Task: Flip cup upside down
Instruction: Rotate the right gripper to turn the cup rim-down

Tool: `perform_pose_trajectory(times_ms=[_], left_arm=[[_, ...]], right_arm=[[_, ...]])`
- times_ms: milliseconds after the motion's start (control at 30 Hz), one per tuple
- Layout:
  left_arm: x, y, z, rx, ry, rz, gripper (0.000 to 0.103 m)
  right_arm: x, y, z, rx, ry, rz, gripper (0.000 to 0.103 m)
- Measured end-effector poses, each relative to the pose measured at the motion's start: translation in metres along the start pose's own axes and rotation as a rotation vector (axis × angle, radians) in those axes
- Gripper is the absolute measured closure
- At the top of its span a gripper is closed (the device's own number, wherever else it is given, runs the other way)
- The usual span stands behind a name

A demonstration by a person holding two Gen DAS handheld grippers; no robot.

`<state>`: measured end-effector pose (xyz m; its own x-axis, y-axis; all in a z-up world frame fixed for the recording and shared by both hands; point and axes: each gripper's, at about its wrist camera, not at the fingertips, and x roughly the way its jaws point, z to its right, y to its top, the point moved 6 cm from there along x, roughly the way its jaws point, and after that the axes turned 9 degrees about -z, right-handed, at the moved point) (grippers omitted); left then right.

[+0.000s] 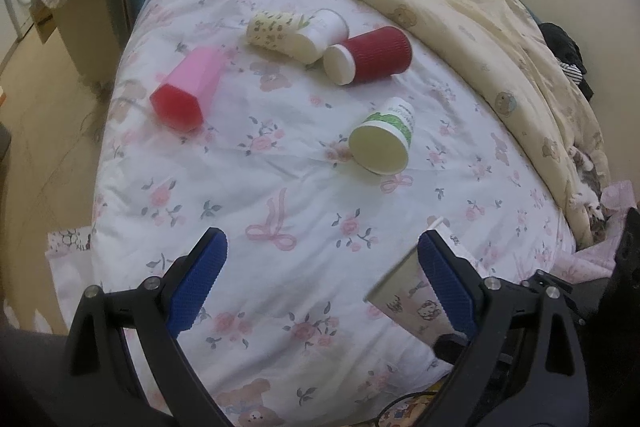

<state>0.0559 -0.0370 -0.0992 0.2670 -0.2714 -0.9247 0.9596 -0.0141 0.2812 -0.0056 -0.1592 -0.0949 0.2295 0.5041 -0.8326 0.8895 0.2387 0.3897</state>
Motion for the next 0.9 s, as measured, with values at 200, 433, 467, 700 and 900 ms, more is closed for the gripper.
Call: perform_pose_trajectory(times_ms=[200, 433, 467, 700, 900], left_arm=[[0.003, -0.001, -0.005, -0.015, 0.015, -0.011, 0.008], [0.008, -0.003, -0.005, -0.016, 0.019, -0.035, 0.008], [0.009, -0.003, -0.005, -0.017, 0.015, -0.039, 0.009], [0.007, -0.002, -0.011, -0.036, 0.041, -0.03, 0.009], [-0.008, 0.005, -0.038, -0.103, 0.104, 0.019, 0.008]], right_arm=[[-0.013, 0.003, -0.002, -0.021, -0.014, 0.053, 0.045], [-0.027, 0.008, -0.002, -0.023, -0.006, 0.111, 0.045], [-0.028, 0.008, -0.002, -0.023, -0.005, 0.119, 0.045], [-0.027, 0.008, -0.001, -0.013, -0.005, 0.111, 0.045], [-0.027, 0.011, 0.011, 0.032, -0.016, 0.1, 0.045]])
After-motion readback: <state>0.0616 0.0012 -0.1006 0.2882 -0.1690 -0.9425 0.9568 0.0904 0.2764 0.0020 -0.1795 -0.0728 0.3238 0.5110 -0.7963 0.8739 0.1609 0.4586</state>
